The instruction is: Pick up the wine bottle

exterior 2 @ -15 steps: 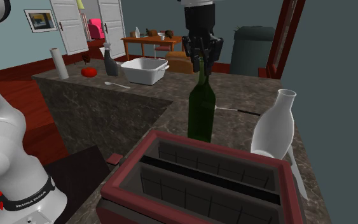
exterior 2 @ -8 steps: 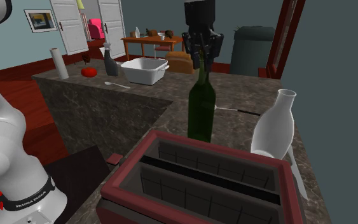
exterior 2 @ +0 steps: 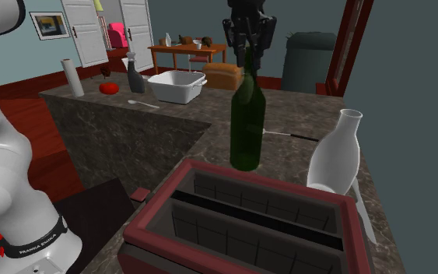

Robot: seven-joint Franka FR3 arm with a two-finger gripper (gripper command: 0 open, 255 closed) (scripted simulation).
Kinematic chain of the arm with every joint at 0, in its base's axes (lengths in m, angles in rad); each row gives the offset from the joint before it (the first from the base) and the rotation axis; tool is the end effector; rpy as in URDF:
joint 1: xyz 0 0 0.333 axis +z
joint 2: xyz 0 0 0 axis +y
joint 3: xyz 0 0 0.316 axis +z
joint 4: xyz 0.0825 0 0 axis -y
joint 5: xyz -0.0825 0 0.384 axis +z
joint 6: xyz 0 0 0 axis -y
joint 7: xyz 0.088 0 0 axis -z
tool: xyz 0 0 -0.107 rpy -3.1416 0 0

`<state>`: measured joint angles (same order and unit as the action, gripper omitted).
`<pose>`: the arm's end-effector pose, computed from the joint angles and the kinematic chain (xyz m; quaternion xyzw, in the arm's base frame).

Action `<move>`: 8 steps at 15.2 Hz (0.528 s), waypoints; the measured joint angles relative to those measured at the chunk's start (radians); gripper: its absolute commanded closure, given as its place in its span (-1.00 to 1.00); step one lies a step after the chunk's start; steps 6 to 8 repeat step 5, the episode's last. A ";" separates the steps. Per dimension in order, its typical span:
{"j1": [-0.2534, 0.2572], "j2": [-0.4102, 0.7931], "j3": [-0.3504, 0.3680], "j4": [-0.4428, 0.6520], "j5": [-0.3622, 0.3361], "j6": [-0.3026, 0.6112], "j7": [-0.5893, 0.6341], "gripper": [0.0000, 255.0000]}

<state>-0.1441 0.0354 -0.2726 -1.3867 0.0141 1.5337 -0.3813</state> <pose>0.5142 -0.2221 0.6885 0.9983 -0.0167 0.0529 0.0198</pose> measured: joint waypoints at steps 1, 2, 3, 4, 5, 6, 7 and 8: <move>-0.001 0.010 -0.001 0.023 0.003 -0.014 -0.001 1.00; -0.002 0.018 -0.001 0.050 0.005 -0.033 -0.001 1.00; -0.003 0.024 -0.002 0.071 0.007 -0.048 -0.003 1.00; -0.005 0.036 -0.003 0.098 0.011 -0.064 -0.005 1.00; -0.006 0.042 -0.004 0.117 0.013 -0.077 -0.005 1.00; -0.006 0.042 -0.004 0.117 0.013 -0.077 -0.005 1.00; -0.006 0.042 -0.004 0.117 0.013 -0.077 -0.005 1.00; -0.006 0.042 -0.004 0.117 0.013 -0.077 -0.005 1.00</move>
